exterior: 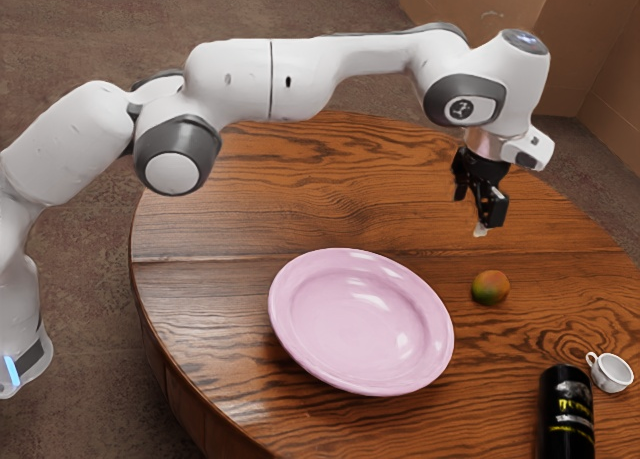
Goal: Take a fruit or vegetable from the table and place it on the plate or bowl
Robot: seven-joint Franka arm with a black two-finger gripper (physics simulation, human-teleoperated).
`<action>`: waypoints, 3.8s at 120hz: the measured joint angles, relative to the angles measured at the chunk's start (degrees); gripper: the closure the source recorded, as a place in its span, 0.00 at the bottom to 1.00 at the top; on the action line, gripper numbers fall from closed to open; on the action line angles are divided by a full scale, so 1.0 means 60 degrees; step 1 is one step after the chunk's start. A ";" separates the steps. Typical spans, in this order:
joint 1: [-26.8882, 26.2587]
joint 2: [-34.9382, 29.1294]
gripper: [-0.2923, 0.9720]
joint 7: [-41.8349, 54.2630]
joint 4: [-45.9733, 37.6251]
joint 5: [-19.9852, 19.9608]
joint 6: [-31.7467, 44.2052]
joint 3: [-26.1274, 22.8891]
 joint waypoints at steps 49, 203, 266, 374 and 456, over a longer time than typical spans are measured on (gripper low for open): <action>0.0180 0.2260 0.23 -0.0258 0.2763 -0.0016 -0.0403 -0.0554; 0.0383 0.4616 0.23 -0.0465 0.4496 0.0007 0.1216 -0.0979; 0.0560 0.4841 0.48 -0.0585 0.4490 0.0003 0.1255 -0.1192; 0.0376 -0.1111 0.60 -0.0730 -0.1156 0.0089 0.0351 -0.1178; 0.0235 -0.4661 0.60 -0.1001 -0.5784 0.0029 -0.0159 -0.1033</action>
